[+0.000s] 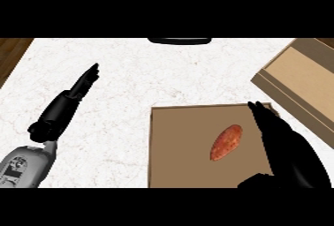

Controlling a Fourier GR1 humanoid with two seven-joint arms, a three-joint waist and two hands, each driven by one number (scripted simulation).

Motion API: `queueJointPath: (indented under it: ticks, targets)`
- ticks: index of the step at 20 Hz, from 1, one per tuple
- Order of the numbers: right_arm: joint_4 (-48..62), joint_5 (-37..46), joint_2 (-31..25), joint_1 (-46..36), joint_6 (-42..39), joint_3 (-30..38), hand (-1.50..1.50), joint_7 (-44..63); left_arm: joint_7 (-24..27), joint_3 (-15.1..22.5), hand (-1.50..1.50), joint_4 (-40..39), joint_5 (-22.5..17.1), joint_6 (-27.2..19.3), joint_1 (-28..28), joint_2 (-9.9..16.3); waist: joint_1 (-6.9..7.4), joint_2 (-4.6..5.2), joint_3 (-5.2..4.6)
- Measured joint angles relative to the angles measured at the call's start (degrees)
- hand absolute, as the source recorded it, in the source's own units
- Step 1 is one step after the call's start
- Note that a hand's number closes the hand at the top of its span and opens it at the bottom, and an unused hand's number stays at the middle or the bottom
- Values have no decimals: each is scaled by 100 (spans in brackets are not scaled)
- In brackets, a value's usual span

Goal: Pick the sweet potato from the tray and place it in the cardboard box

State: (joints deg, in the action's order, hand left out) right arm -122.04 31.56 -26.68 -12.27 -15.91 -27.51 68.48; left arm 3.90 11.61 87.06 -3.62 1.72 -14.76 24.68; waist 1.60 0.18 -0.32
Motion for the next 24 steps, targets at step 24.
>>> queueJointPath:
  ticks: [24]
  targets:
    - [2179, 1236, 1607, -746, -577, -6, -150, -114, 63, -251, 0, -65, 136, 113, 62, -85, -154, -24, 21]
